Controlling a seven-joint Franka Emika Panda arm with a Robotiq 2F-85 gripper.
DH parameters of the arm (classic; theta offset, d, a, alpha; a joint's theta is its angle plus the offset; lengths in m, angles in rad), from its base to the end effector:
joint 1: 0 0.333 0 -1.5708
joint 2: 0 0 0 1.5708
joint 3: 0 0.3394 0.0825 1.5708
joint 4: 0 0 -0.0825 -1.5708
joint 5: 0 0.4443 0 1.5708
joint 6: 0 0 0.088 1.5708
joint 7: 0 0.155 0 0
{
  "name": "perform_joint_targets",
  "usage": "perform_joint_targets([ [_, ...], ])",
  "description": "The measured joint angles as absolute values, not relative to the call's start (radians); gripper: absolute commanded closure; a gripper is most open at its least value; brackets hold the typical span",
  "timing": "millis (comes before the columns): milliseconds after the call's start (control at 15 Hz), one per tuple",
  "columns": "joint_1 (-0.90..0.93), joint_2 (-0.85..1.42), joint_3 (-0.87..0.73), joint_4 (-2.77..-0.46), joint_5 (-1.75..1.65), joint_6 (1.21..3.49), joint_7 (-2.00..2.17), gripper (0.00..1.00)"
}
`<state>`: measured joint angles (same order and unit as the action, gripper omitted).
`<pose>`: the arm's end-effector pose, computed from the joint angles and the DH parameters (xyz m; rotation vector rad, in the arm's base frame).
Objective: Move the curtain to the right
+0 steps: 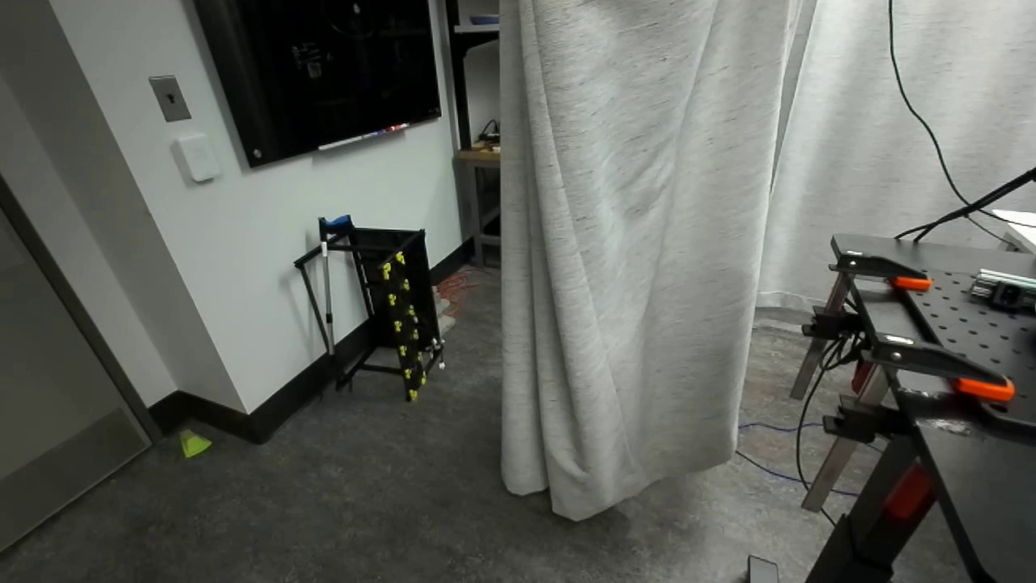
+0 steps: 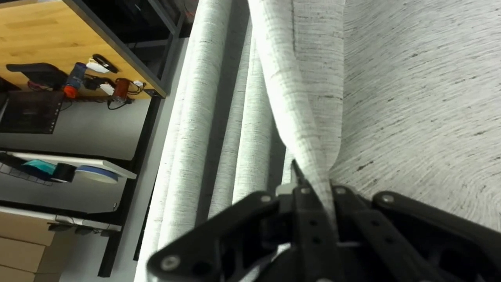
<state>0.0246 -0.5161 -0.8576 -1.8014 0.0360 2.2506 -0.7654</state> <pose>0.2943 -0.5060 0.7421 2.6196 -0.2282 1.1920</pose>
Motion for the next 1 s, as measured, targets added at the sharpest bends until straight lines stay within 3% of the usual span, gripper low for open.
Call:
perform_joint_targets([
  [1000, 0.038, -0.357, -0.921, -1.681, 0.197, 2.167, -0.823, 0.99],
])
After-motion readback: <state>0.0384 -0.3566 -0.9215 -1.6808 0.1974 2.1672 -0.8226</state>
